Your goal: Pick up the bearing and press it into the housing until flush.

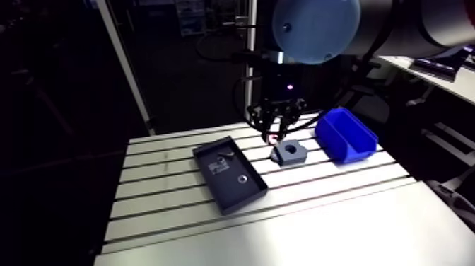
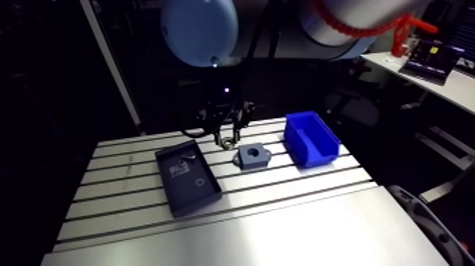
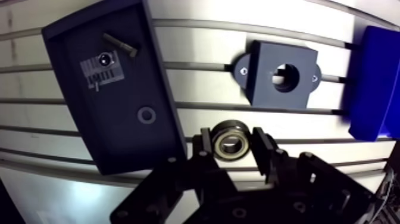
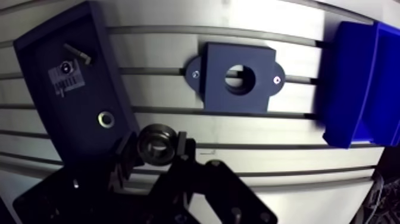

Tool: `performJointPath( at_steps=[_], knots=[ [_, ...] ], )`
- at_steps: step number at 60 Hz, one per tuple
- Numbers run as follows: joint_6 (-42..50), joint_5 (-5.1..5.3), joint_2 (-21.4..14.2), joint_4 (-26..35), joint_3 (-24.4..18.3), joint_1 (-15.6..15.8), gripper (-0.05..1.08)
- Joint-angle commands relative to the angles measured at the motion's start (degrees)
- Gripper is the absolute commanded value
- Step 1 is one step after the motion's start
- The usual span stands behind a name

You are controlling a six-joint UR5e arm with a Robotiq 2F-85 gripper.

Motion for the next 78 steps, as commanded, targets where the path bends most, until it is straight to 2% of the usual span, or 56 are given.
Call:
performJointPath(
  at_steps=[1, 7, 36, 44, 78],
  knots=[
    [0.40, -0.15, 1.95, -0.13, -1.57, -2.76, 0.96],
    [0.08, -0.27, 2.92, -0.70, -1.92, -3.93, 0.97],
    [-2.80, -0.18, 6.43, -3.36, -3.62, -5.00, 0.98],
    [-3.19, -0.18, 7.86, -4.98, -3.79, -5.61, 1.01],
    [-4.00, 0.26, 10.06, -5.49, -4.05, -6.16, 1.00]
  ],
)
